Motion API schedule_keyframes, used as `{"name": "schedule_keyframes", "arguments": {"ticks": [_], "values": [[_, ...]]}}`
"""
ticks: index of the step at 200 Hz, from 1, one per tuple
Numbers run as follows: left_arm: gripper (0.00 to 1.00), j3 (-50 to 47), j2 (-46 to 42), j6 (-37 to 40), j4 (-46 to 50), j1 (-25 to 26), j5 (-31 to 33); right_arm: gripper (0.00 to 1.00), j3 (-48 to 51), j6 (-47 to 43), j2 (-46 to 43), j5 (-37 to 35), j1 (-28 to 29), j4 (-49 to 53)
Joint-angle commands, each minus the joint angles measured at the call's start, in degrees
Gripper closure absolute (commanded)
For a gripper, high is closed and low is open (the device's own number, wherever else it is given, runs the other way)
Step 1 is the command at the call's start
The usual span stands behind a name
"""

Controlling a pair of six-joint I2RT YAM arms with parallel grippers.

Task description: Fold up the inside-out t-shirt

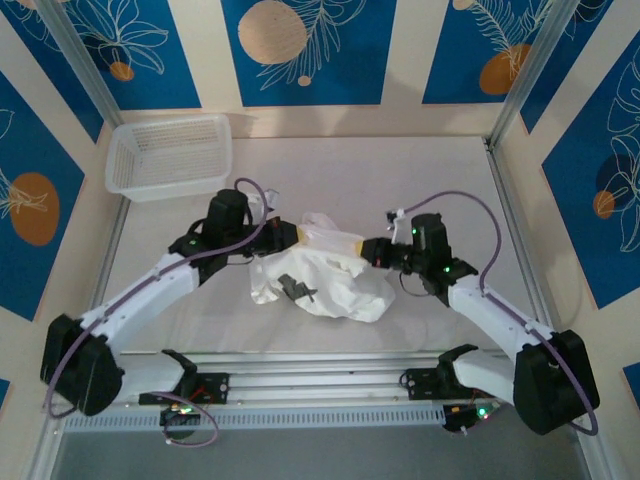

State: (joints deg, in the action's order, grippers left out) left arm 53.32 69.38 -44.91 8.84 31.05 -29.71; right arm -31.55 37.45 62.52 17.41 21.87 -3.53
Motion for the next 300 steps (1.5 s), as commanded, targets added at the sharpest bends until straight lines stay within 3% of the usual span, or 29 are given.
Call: {"name": "schedule_keyframes", "arguments": {"ticks": [1,25,45,77,112,123,133,142,154,172,217,237,247,255,274,300], "values": [[1.0,2.04,-3.28,3.34,-0.21,-2.44,-2.77,0.89,2.41,-5.4,-3.11,-3.51,3.55,2.69],[1.0,2.22,-2.56,6.38,-0.43,-2.23,-5.52,0.57,-1.5,-14.25,-7.47,-8.28,8.47,5.95],[1.0,3.1,-2.08,10.29,2.04,-1.42,-6.03,0.38,-5.65,-26.06,-8.49,-9.17,11.92,6.8],[1.0,6.06,-1.82,16.72,7.99,1.57,-4.25,0.35,-13.77,-40.76,-2.39,-9.32,17.21,9.12],[1.0,7.03,-1.54,17.29,8.64,3.64,-2.6,0.35,-20.96,-40.08,7.73,-6.58,19.97,6.84],[1.0,7.44,-1.36,17.83,8.94,3.99,-2.72,0.4,-22.2,-37.83,10.54,-8.31,20.57,5.05],[1.0,7.78,-1.34,18.05,10.65,4.09,-0.89,0.65,-23.67,-34.31,12.89,-10.78,20.63,4.82],[0.98,8.42,-1.55,17.76,14.48,4.04,5.19,0.81,-25.11,-31.26,14.33,-12.52,20.45,6.18],[0.85,9.78,-1.04,17.57,21.69,3.06,15.17,0.89,-25.68,-28.88,14.68,-11.53,19.68,7.44],[0.82,8.47,-0.96,17.45,25.85,0.29,21.72,0.98,-24.08,-25.49,12.66,-7.87,17.69,7.0],[0.79,3.26,-5.22,16.79,21.45,-4.26,18.56,1.0,-16.67,-15.37,5.17,2.32,10.36,2.13],[0.75,0.89,-5.44,17.29,12.9,-4.18,4.12,1.0,-14.63,-12.09,3.76,3.91,10.03,-1.21],[0.68,-1.12,-5.63,15.03,4.71,-3.39,-5.54,1.0,-14.42,-11.04,3.74,3.47,10.04,-1.57],[0.62,-2.63,-5.67,11.8,-2.0,-2.16,-9.59,1.0,-14.6,-10.77,3.79,3.49,10.11,-1.61],[0.38,-1.72,-3.98,9.53,-4.7,0.93,-7.01,1.0,-14.59,-10.83,4.39,4.6,10.79,-3.29],[0.29,1.26,0.76,12.28,-3.6,4.75,-6.18,0.99,-17.2,-9.17,6.2,4.58,11.51,-1.63]]}}
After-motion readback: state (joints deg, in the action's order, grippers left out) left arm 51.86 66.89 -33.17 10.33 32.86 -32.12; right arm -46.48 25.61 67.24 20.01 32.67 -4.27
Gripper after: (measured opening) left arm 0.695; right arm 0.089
